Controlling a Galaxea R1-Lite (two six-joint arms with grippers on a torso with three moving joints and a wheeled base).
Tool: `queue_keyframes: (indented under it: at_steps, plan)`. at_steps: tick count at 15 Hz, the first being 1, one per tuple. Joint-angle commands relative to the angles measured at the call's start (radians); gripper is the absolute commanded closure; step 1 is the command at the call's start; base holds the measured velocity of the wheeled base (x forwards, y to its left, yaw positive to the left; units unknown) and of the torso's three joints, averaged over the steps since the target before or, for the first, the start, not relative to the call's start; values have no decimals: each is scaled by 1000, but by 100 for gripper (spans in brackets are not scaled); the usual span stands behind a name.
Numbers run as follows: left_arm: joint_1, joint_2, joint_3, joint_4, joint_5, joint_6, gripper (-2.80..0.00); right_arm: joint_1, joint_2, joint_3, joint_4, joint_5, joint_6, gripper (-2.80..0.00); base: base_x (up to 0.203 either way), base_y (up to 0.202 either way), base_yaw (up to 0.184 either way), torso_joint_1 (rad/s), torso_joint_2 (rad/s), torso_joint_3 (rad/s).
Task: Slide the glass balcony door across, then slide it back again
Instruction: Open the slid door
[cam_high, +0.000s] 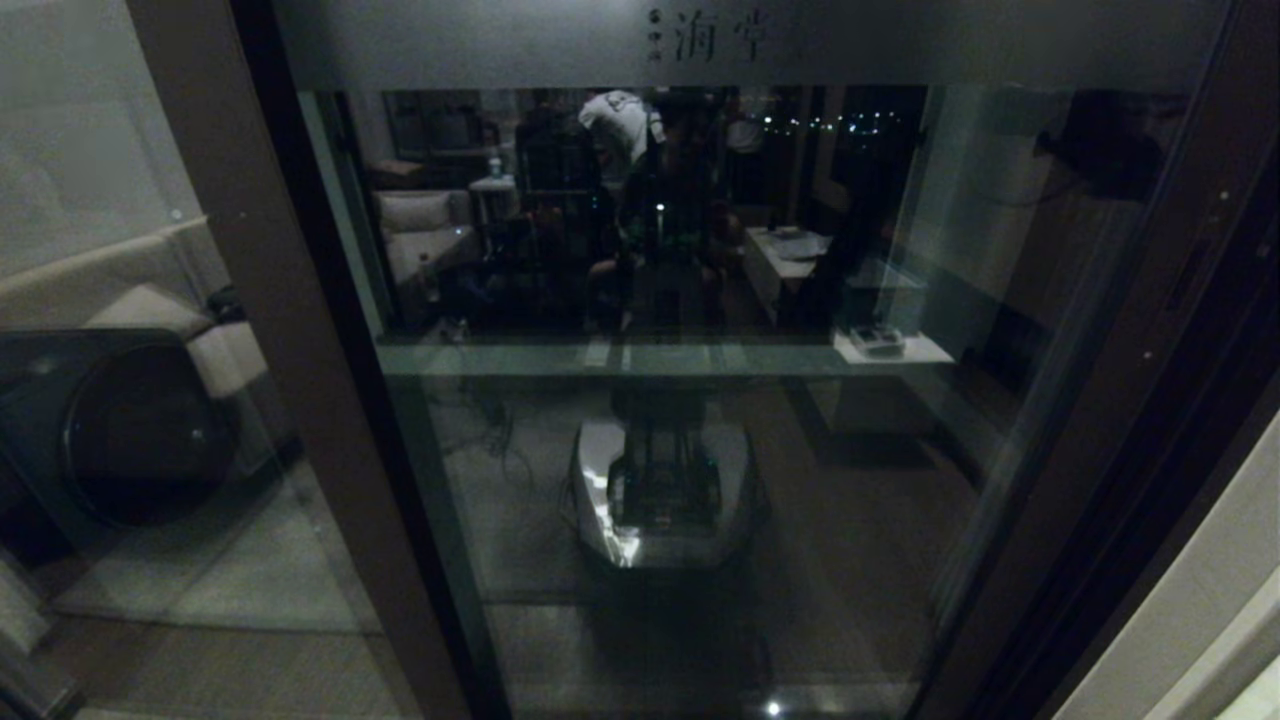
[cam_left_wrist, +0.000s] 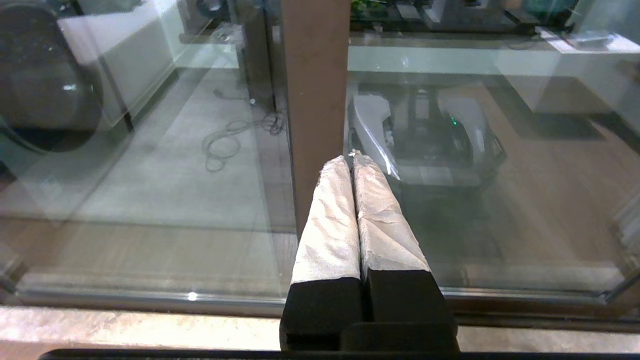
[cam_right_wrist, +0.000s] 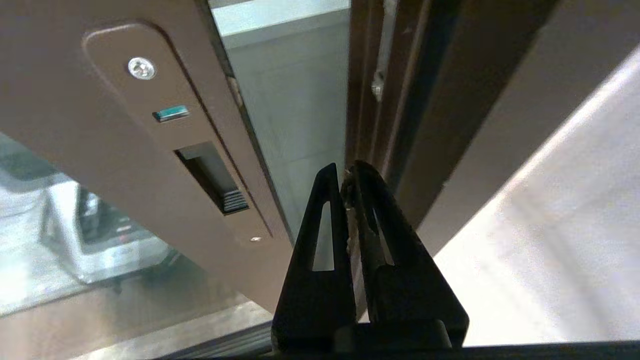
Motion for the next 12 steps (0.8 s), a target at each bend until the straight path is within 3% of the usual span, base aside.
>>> queue_keyframes:
  at_steps: [1,12]
  plan:
    - [0,0,0,1,1,0,0,4,22,0,-4,14,0,0,0,0,0,0,0,0]
    - [0,0,0,1,1,0,0,53,150,0,-181,10,6,0,0,0,0,0,0,0]
